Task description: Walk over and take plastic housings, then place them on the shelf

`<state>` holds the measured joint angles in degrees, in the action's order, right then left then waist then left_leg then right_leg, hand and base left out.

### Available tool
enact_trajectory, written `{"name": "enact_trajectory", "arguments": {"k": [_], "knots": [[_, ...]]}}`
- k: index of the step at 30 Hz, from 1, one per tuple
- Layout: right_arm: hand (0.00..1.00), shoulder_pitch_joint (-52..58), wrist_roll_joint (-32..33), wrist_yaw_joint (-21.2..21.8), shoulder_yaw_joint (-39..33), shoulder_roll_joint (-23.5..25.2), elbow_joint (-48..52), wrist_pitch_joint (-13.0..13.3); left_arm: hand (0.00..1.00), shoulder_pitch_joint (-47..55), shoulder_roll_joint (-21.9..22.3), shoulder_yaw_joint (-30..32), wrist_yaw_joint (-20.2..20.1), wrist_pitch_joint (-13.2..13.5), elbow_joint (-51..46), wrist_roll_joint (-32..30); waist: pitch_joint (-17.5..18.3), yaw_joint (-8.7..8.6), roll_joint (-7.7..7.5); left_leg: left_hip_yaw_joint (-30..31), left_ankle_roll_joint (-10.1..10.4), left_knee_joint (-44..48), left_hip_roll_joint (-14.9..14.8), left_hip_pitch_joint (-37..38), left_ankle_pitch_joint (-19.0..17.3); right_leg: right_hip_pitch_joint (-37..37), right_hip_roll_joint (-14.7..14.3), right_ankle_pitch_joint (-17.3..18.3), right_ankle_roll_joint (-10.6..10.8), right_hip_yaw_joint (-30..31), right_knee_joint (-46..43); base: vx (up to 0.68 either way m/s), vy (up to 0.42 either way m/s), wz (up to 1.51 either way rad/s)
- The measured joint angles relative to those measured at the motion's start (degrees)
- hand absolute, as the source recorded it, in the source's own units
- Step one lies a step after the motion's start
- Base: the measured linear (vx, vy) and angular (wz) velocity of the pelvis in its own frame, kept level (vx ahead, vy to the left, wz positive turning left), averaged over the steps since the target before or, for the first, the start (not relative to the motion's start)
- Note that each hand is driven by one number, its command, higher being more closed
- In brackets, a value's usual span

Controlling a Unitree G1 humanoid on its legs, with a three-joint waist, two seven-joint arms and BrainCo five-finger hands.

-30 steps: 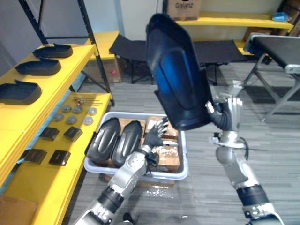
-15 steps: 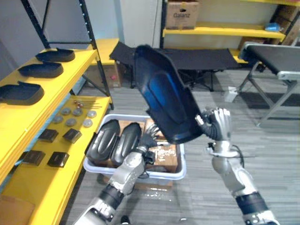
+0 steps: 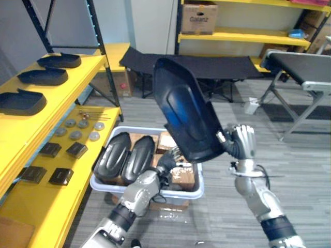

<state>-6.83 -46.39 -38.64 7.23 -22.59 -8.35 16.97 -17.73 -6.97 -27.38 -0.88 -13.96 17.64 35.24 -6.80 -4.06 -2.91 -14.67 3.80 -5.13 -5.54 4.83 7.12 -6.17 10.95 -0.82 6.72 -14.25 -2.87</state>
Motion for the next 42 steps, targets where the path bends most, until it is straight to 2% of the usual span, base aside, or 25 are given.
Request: {"name": "enact_trajectory", "arguments": {"k": [3, 8, 14, 22, 25, 33, 38, 42], "knots": [[1.00, 0.0, 0.0, 0.0, -0.6, 0.0, 0.0, -0.2, 0.00, 0.7, -0.5, -0.2, -0.2, -0.8, 0.0, -0.4, 0.0, -0.01, 0.00, 0.0, 0.0, 0.0, 0.0, 0.0, 0.0, 0.0, 0.0, 0.0, 0.0, 0.0, 0.0, 0.00, 0.000, 0.00], [1.00, 0.5, 0.0, 0.0, -3.3, -0.2, 0.0, -2.2, 0.00, 3.5, -1.8, 0.0, -0.2, -1.1, 0.0, -1.6, 0.0, 0.00, 0.00, 0.1, 0.0, 0.0, 0.0, 0.0, 0.0, -0.1, 0.0, 0.0, 0.0, 0.0, 0.0, 0.00, 0.000, 0.00], [1.00, 2.0, 0.0, 0.1, -4.3, -0.3, -0.1, -2.2, 0.00, 4.5, -2.1, 0.1, -0.5, -1.1, -1.6, -1.8, 0.0, -0.03, 0.00, 0.0, 0.0, 0.0, 0.0, 0.0, 0.0, -0.1, 0.0, 0.0, 0.1, 0.0, 0.0, 0.00, 0.000, 0.00], [1.00, 2.4, -0.9, 1.4, -4.3, -0.3, -1.9, -2.0, 0.00, 5.4, -2.9, 0.3, -0.5, -0.9, -4.5, 3.1, 0.0, -0.03, 0.00, 0.0, 0.0, 0.0, 0.1, 0.1, 0.0, -0.1, 0.1, -0.1, 0.2, -0.1, 0.0, 0.00, 0.000, 0.00], [1.00, 3.1, -1.7, 2.5, -4.1, -0.3, -2.0, -1.9, 0.00, 5.6, -2.8, 0.3, -0.4, -0.7, -4.5, 3.2, 0.0, -0.02, 0.00, 0.0, 0.0, 0.0, 0.1, 0.1, 0.0, -0.1, 0.1, -0.1, 0.2, -0.1, 0.0, 0.00, 0.000, 0.00], [1.00, 3.5, -1.7, 3.0, 0.1, -0.3, -4.5, -1.8, 0.00, 5.6, -2.7, 0.2, -0.2, 0.1, -4.5, 3.2, 0.0, -0.01, 0.00, 0.0, 0.0, 0.0, 0.1, 0.1, 0.0, -0.1, 0.1, -0.1, 0.2, 0.0, 0.0, 0.00, 0.000, 0.00], [1.00, 3.5, -1.6, 3.0, 0.9, 0.9, -6.3, -1.9, 0.00, 5.6, -2.2, 0.1, 3.0, 1.6, -4.5, 2.2, 0.0, 0.04, 0.00, 0.1, 0.0, 0.0, 0.1, 0.1, 0.0, -0.1, 0.1, -0.2, 0.2, 0.0, 0.0, 0.00, 0.000, 0.00], [1.00, 3.5, -1.6, 2.3, 2.3, 1.5, -6.4, -2.0, 0.00, 5.5, -1.0, 0.1, 7.6, 3.9, -4.5, -0.5, 0.0, 0.05, 0.00, 0.1, -0.1, 0.0, 0.1, 0.1, 0.1, -0.1, 0.1, -0.2, 0.1, 0.0, 0.0, 0.00, 0.000, 0.00]]}}
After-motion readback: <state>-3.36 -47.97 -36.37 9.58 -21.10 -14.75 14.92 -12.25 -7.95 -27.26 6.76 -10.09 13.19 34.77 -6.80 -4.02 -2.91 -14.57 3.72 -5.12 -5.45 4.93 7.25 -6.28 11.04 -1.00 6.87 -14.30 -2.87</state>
